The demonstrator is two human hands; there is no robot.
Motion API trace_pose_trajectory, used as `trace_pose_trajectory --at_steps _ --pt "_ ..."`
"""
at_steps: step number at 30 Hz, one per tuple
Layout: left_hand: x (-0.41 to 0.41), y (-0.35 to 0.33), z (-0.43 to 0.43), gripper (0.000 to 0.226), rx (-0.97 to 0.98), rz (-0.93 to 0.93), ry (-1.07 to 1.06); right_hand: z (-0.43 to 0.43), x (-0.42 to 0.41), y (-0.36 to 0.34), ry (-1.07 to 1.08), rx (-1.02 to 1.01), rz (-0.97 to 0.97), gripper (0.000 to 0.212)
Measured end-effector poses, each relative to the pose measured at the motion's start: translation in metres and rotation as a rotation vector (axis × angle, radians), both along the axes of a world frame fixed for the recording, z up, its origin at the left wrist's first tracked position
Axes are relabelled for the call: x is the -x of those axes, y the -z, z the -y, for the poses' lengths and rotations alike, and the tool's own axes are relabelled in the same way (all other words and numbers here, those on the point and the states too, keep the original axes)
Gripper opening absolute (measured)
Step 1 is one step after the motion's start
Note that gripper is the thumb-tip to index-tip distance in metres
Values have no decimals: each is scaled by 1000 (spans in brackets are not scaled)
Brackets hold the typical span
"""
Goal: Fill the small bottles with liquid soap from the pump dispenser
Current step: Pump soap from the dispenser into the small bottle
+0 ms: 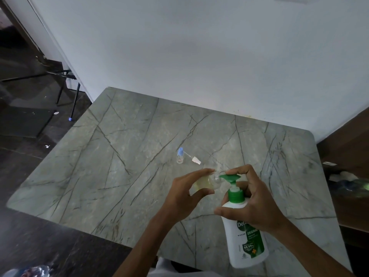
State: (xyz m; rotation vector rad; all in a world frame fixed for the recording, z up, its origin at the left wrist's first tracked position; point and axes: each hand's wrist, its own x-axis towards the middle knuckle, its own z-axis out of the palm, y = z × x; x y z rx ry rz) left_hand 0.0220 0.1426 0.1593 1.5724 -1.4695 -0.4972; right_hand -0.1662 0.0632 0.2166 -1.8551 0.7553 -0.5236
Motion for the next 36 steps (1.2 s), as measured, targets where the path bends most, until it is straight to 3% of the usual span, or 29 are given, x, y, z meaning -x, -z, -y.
trace_pose_trajectory --at_steps 36 --pt "5 -6 3 50 -27 -39 1 -1 -3 3 40 71 18 75"
